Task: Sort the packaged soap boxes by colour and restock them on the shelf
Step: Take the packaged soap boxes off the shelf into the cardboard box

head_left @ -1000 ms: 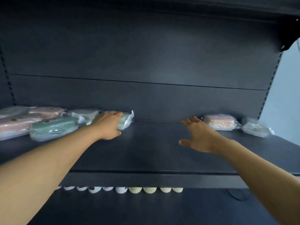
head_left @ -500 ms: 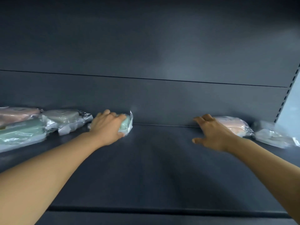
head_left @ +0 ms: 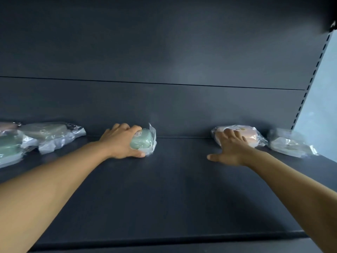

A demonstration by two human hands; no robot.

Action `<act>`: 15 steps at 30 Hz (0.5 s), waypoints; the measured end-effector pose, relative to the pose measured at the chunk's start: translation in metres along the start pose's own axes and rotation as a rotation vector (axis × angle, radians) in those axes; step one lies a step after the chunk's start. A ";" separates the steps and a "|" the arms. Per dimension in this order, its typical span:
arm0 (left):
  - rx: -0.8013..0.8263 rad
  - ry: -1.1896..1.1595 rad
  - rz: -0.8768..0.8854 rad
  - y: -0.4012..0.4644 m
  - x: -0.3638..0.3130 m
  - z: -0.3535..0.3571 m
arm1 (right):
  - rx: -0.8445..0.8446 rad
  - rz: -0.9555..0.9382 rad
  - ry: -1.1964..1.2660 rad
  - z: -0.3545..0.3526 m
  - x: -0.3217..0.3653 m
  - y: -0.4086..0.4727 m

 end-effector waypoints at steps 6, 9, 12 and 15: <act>0.003 -0.051 -0.002 -0.004 -0.008 -0.003 | -0.228 0.051 0.148 -0.029 -0.011 0.008; 0.003 -0.069 -0.009 -0.006 -0.010 -0.003 | -0.015 0.193 0.054 -0.013 -0.028 0.005; 0.002 -0.060 -0.014 -0.005 -0.011 -0.002 | 0.024 0.097 -0.042 -0.007 -0.010 0.005; 0.021 -0.027 -0.011 -0.005 -0.011 0.000 | -0.081 -0.048 0.003 -0.026 0.023 0.008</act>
Point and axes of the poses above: each hand's wrist, its own y-axis towards the middle knuckle, its own z-axis out of the palm, x = y × z, the point moved 5 cm from there along y, towards the middle knuckle, and after that the axes turned 14 degrees about -z, right-handed, at the moved point
